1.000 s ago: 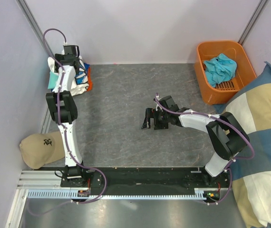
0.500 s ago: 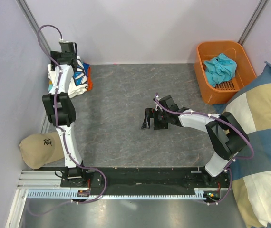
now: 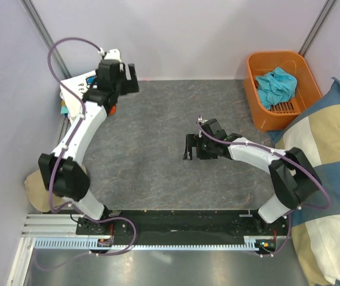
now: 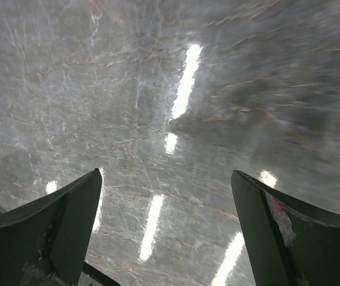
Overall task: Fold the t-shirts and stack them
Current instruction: Reset both grippers
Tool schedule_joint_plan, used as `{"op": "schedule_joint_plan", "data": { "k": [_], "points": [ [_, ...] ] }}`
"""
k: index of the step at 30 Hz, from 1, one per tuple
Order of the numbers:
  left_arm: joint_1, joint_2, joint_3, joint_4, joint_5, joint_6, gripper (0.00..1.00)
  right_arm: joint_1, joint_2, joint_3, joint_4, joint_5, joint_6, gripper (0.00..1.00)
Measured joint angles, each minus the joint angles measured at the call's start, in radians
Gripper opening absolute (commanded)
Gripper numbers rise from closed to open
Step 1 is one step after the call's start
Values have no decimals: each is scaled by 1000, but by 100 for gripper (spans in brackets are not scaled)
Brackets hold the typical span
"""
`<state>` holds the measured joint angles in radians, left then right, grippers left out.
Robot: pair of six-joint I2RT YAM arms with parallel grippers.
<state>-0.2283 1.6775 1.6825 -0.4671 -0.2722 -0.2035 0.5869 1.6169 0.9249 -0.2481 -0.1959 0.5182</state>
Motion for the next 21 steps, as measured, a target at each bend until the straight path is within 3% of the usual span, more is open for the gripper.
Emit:
{"op": "schedule_joint_plan", "data": {
  "k": [6, 10, 15, 21],
  "points": [
    [-148, -181, -412, 139, 132, -130, 100, 0, -203, -3, -64, 194, -62, 98],
    [-260, -259, -656, 192, 154, -187, 100, 6, -437, -66, -76, 372, -93, 98],
    [-336, -457, -905, 235, 151, -259, 100, 7, -651, -144, -136, 541, -88, 98],
    [-383, -721, -1142, 322, 142, -323, 100, 7, -781, -228, -202, 675, -51, 98]
  ]
}}
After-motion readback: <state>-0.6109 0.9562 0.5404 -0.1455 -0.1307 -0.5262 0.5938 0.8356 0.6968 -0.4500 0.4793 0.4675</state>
